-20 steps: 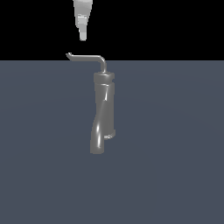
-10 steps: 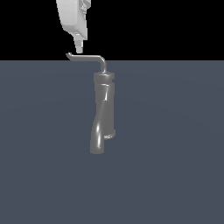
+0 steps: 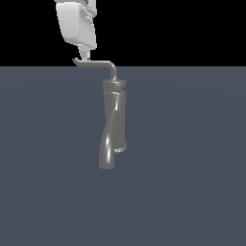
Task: Turn on the faucet by rotating a designated handle.
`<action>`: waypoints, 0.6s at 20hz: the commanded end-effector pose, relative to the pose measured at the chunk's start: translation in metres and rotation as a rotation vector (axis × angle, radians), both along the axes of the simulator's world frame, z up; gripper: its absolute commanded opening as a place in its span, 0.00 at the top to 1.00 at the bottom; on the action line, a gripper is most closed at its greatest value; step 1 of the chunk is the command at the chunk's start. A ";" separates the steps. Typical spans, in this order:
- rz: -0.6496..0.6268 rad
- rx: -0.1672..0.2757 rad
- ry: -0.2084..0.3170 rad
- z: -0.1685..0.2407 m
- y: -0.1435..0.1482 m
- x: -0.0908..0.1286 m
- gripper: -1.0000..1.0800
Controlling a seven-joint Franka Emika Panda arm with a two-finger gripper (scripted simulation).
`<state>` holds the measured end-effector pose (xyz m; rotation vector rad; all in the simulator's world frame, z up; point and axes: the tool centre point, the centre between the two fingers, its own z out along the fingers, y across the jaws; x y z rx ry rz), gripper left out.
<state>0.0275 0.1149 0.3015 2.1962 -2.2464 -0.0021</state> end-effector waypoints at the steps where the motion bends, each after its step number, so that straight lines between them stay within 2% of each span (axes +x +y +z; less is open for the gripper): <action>1: -0.006 -0.001 -0.001 -0.001 0.001 0.001 1.00; 5: -0.005 -0.001 -0.001 -0.001 0.001 0.001 1.00; 12: -0.005 -0.001 -0.001 -0.001 0.002 -0.020 1.00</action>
